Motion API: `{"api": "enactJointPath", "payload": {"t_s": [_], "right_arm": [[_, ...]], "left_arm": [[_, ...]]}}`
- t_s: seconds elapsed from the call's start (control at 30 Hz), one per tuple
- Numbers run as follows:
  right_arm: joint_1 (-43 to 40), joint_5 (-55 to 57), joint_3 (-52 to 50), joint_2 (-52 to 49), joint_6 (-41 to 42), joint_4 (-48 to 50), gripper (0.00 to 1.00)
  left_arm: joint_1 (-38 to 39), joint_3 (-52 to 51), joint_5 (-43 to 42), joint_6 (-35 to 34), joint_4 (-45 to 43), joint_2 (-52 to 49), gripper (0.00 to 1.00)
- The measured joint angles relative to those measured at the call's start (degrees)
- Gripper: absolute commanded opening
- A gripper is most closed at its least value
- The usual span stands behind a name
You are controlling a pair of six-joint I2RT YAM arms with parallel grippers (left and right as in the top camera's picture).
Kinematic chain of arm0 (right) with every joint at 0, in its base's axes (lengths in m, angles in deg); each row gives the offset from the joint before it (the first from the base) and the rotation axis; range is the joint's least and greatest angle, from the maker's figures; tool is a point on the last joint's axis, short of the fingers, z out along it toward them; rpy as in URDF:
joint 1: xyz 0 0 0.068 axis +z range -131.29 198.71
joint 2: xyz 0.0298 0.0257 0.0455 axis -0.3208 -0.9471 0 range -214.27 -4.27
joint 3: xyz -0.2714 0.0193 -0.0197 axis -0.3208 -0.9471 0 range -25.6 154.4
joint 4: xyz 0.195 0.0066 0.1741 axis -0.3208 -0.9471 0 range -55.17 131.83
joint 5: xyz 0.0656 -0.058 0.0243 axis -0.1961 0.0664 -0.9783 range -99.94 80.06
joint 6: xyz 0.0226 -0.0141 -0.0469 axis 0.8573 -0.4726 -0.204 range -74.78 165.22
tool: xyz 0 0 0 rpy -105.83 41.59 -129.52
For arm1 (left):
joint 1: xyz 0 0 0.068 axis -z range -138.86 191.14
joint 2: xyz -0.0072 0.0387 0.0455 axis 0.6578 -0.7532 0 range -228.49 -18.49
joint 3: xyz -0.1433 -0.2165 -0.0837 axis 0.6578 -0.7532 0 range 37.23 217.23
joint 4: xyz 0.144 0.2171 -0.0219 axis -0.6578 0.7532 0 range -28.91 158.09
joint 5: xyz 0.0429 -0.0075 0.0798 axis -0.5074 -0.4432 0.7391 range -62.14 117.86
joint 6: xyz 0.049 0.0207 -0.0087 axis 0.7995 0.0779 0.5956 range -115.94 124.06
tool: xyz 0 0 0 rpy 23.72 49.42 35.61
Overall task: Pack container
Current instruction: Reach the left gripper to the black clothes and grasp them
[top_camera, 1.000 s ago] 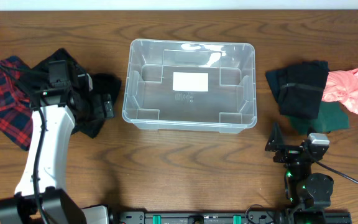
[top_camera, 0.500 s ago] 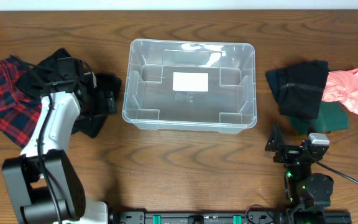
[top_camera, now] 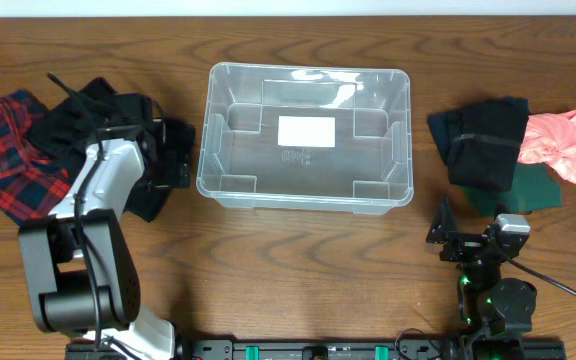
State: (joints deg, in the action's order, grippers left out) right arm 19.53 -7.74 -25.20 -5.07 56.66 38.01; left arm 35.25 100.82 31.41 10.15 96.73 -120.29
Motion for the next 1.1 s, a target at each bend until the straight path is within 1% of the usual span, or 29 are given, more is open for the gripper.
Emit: {"api": "enactJointPath", "payload": {"t_s": [0.13, 0.2, 0.23, 0.27, 0.3, 0.33, 0.37, 0.43, 0.47, 0.5, 0.73, 0.9, 1.0, 1.1], "right_arm": [[0.0, 0.0, 0.0, 0.0, 0.0, 0.0, 0.99], [0.0, 0.0, 0.0, 0.0, 0.0, 0.0, 0.99], [0.0, -0.02, 0.0, 0.0, 0.0, 0.0, 0.99], [0.0, 0.0, 0.0, 0.0, 0.0, 0.0, 0.99], [0.0, 0.0, 0.0, 0.0, 0.0, 0.0, 0.99], [0.0, 0.0, 0.0, 0.0, 0.0, 0.0, 0.99], [0.0, 0.0, 0.0, 0.0, 0.0, 0.0, 0.99], [0.0, -0.02, 0.0, 0.0, 0.0, 0.0, 0.99], [0.0, -0.02, 0.0, 0.0, 0.0, 0.0, 0.99], [0.0, 0.0, 0.0, 0.0, 0.0, 0.0, 0.99], [0.0, -0.02, 0.0, 0.0, 0.0, 0.0, 0.99], [0.0, -0.02, 0.0, 0.0, 0.0, 0.0, 0.99], [0.0, 0.0, 0.0, 0.0, 0.0, 0.0, 0.99], [0.0, -0.02, 0.0, 0.0, 0.0, -0.02, 0.99]], "left_arm": [[0.83, 0.0, 2.4, 0.35, -1.16, -2.6, 1.0], [0.92, 0.0, 3.06, 0.44, -1.73, -3.93, 0.93], [0.92, 0.0, 3.21, 0.33, -1.92, -4.5, 0.86], [0.94, 0.11, 3.5, 0.15, -2.23, -4.61, 0.77], [0.98, 0.11, 4.22, 0.0, -2.67, -4.7, 0.63], [0.98, 0.11, 4.83, -0.15, -2.82, -4.9, 0.52], [0.98, 0.11, 5.44, -0.26, -3.1, -5.07, 0.37], [1.22, 0.11, 6.56, -1.22, -3.76, -5.2, 0.15], [1.29, 0.11, 6.93, -1.68, -4.11, -5.2, 0.09], [1.36, 0.13, 7.32, -1.97, -4.44, -5.2, 0.06], [1.62, 0.98, 8.04, -5.07, -3.23, -5.2, 0.06], [1.57, 7.26, 8.13, -9.42, 5.44, -5.03, 0.06], [1.51, 13.75, 8.28, -12.02, 12.33, -3.96, 0.06], [1.36, 21.44, 8.46, -13.88, 17.77, -0.81, 0.06]]}}
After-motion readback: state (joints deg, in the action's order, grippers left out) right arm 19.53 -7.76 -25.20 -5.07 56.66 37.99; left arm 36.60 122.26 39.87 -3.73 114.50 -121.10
